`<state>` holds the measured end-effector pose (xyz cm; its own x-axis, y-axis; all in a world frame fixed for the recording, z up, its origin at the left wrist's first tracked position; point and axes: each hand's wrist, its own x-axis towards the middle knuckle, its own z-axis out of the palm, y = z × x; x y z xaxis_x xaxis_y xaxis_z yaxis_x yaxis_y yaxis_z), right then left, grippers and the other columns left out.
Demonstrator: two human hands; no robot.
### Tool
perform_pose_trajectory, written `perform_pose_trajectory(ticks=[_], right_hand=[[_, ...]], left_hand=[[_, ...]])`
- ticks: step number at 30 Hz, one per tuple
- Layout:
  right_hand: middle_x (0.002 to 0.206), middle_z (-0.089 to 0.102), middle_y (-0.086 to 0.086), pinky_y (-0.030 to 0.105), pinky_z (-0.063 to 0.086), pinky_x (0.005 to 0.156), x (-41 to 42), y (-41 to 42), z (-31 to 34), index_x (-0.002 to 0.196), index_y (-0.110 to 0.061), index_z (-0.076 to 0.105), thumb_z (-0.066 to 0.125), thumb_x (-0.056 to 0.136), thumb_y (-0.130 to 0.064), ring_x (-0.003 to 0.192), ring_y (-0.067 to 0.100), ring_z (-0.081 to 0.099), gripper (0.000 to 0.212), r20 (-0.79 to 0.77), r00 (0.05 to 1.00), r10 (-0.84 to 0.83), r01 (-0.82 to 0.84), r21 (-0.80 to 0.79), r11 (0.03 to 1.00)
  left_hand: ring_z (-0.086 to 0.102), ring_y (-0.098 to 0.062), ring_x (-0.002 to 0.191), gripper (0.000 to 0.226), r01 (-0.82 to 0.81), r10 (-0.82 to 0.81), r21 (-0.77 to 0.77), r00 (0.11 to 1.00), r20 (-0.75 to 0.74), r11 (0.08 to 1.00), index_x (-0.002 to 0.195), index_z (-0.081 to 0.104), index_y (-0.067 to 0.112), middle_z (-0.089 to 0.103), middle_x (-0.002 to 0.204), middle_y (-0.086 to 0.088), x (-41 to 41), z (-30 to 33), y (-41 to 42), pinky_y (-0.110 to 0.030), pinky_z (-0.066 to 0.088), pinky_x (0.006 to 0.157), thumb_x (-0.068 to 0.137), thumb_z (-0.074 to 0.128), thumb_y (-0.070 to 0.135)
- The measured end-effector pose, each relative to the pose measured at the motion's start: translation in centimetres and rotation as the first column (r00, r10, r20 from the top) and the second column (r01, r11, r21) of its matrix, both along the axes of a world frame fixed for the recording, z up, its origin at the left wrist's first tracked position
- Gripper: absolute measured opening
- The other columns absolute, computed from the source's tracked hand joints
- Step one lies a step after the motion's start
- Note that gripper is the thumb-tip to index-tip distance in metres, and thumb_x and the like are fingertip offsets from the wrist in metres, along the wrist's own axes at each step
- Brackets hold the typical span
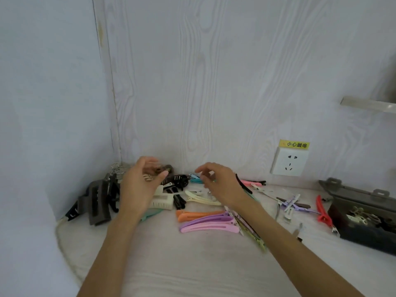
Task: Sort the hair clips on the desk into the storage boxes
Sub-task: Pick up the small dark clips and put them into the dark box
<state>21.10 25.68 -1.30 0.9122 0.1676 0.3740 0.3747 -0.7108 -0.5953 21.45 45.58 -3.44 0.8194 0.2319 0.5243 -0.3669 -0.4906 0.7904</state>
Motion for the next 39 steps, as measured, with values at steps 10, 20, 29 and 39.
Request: perform_pose_trajectory(ticks=[10, 20, 29, 39], right_hand=[[0.106, 0.066, 0.009, 0.036, 0.047, 0.078, 3.1, 3.3, -2.2, 0.118, -0.018, 0.056, 0.059, 0.086, -0.021, 0.099, 0.029, 0.061, 0.033, 0.045, 0.998, -0.053, 0.066, -0.379, 0.923], [0.084, 0.072, -0.001, 0.031, 0.052, 0.067, -0.9, -3.7, 0.6, 0.101, -0.023, 0.069, 0.072, 0.077, -0.035, 0.076, 0.016, 0.065, 0.027, 0.069, 0.976, -0.207, 0.213, -0.107, 0.971], [0.075, 0.074, 0.007, 0.025, 0.052, 0.063, -7.6, -12.1, 2.8, 0.095, -0.014, 0.073, 0.080, 0.069, -0.027, 0.057, 0.010, 0.062, 0.030, -0.205, 0.959, -0.195, 0.201, 0.005, 0.980], [0.077, 0.073, 0.014, 0.026, 0.046, 0.065, -11.6, -15.9, 3.5, 0.088, -0.008, 0.074, 0.078, 0.071, -0.023, 0.067, 0.017, 0.064, 0.023, -0.273, 0.942, -0.197, 0.177, -0.098, 0.979]], left_hand=[[0.060, -0.014, 0.091, 0.022, -0.363, 0.364, -0.030, 0.929, 0.066, 0.931, 0.108, 0.065, 0.016, 0.067, 0.105, -0.002, -0.3, -0.6, 2.5, -0.023, 0.041, 0.080, 0.093, 0.054, 0.027], [0.055, -0.004, 0.083, 0.017, -0.112, 0.094, 0.164, 0.989, 0.110, 0.980, 0.101, 0.068, 0.019, 0.065, 0.095, 0.009, -0.9, -0.2, -1.3, -0.017, 0.038, 0.074, 0.090, 0.059, 0.026], [0.061, 0.001, 0.081, 0.040, 0.517, -0.484, 0.160, 0.851, -0.202, 0.841, 0.118, 0.061, 0.026, 0.066, 0.090, 0.013, -4.2, 3.9, -11.3, -0.007, 0.045, 0.073, 0.080, 0.070, 0.031], [0.068, -0.022, 0.081, 0.034, 0.720, -0.517, 0.506, 0.694, -0.501, 0.475, 0.090, 0.072, 0.012, 0.070, 0.090, -0.011, -4.5, 7.7, -21.6, -0.033, 0.057, 0.070, 0.086, 0.061, 0.043]])
